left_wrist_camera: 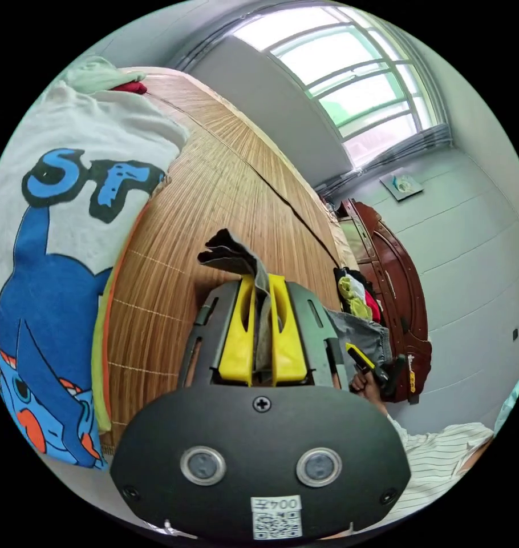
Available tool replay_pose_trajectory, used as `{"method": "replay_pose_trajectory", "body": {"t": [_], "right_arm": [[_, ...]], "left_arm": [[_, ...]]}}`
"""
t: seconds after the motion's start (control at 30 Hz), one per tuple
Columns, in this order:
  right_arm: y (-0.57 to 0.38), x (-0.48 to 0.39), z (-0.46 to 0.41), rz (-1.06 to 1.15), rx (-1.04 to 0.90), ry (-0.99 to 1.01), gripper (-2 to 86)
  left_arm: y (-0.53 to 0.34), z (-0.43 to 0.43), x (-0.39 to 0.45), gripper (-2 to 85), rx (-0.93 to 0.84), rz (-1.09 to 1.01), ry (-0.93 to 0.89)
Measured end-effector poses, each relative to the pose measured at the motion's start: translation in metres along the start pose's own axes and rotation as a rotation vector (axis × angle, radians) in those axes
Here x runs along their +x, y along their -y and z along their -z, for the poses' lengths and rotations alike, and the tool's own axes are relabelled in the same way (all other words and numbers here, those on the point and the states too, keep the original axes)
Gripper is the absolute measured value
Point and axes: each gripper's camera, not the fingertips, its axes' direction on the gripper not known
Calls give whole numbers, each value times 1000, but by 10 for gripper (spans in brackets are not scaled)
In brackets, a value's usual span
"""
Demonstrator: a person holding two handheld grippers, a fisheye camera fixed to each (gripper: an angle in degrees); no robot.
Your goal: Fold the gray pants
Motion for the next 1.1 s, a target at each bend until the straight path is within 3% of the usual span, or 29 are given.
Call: {"method": "replay_pose_trajectory", "body": {"t": [0.33,0.63,0.87,1.1], "right_arm": [[23,6,-60,-45,19,55,-4],[56,-67,-138,20,-112,152,-7],[50,-98,-124,96,-45,144,-7],[-14,-41,-97,59,-24,284,-7]], "left_arm": [[26,63,92,14,53,-223,110],[21,122,96,18,108,-197,250],[26,145,110,18,142,-152,302],[29,137,244,13,145,-352,264]]}}
